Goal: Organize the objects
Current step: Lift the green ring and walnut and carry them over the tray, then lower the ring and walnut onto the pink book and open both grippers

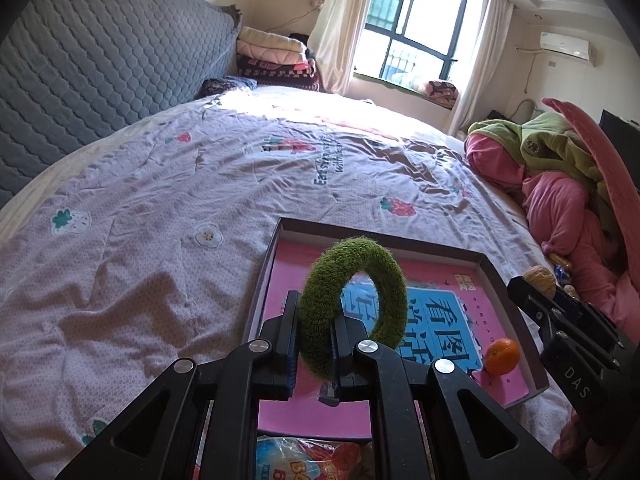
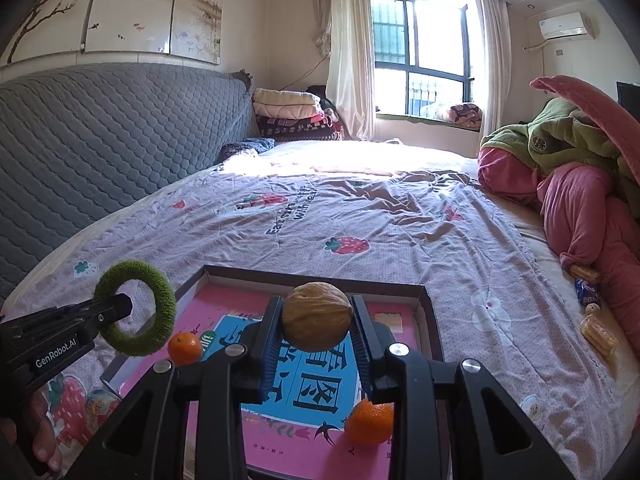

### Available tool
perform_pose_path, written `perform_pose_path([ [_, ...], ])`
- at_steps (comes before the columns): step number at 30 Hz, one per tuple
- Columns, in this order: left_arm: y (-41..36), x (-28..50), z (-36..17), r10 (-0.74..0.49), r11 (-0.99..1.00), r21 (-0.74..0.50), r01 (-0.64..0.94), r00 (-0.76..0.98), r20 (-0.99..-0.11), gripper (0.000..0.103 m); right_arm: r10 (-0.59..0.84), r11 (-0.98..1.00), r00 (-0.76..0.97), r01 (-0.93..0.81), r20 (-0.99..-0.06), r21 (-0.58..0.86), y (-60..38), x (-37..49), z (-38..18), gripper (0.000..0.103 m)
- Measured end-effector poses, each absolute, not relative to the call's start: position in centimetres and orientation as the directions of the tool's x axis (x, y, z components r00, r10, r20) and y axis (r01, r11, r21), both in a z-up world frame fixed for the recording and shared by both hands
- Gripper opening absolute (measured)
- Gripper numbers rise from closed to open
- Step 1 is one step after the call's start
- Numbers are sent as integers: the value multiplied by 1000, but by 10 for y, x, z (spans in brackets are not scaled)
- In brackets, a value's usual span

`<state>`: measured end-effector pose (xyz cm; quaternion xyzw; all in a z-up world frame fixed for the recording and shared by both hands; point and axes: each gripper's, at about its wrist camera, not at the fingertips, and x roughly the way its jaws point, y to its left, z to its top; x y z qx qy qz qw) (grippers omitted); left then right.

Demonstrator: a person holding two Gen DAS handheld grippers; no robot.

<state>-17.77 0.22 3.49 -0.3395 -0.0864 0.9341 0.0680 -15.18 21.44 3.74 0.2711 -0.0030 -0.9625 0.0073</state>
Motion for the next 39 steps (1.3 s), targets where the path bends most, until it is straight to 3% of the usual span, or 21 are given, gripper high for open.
perform_pose_path([
  [18, 17, -186, 1, 178, -983, -155, -94, -660, -730, 12, -41, -998, -791, 63, -611, -15, 198, -157, 7, 33],
  [39, 26, -189, -13, 145, -989, -97, -111, -618, -772, 13, -40, -994, -685, 102, -728, -41, 190, -169, -23, 33],
])
